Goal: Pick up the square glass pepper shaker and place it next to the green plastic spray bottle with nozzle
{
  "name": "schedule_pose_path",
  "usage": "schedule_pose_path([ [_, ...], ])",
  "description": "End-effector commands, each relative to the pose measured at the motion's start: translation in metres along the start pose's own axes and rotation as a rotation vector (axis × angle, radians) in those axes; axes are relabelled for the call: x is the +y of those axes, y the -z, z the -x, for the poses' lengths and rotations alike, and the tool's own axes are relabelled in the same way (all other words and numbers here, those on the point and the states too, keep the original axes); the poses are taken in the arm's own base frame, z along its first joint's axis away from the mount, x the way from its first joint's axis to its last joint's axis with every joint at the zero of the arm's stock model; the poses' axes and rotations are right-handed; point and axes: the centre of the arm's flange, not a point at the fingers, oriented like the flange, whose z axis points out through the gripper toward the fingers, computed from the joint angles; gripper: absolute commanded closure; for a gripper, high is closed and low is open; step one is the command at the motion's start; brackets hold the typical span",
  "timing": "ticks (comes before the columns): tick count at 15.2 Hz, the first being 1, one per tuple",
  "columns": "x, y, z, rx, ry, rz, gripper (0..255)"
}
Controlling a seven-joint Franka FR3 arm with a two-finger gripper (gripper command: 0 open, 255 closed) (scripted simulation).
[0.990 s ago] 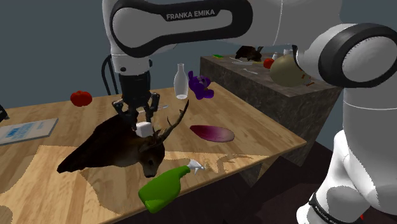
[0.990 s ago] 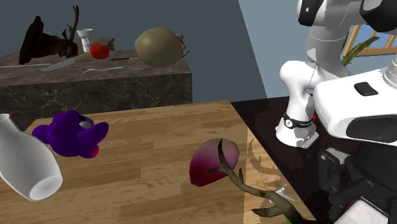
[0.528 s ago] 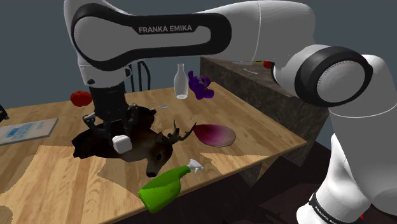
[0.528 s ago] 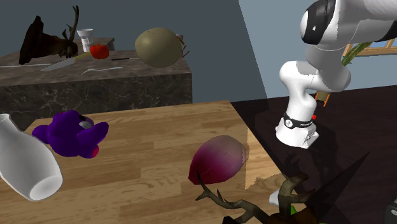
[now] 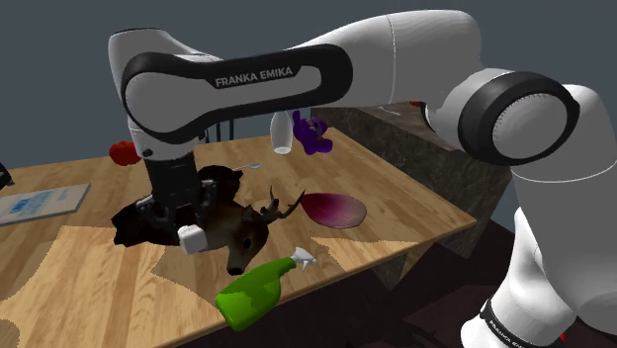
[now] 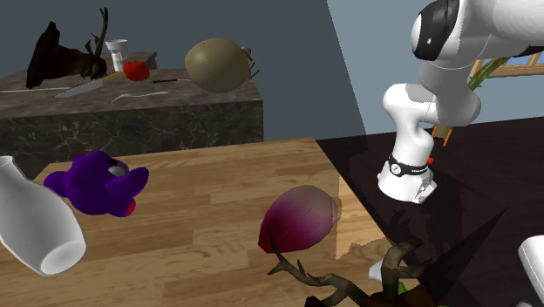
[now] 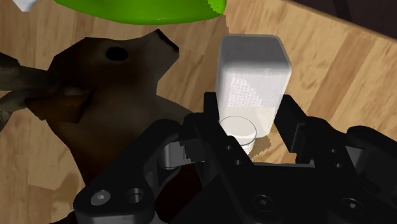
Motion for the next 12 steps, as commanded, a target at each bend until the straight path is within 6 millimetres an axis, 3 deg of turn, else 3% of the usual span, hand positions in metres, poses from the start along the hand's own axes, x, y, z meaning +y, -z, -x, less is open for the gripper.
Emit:
schedule_pose_path([
  [1, 0.0, -0.012, -0.001, 0.0, 0.0, 0.0, 255],
  [12, 0.002, -0.07, -0.006, 0.0, 0.0, 0.0, 255],
])
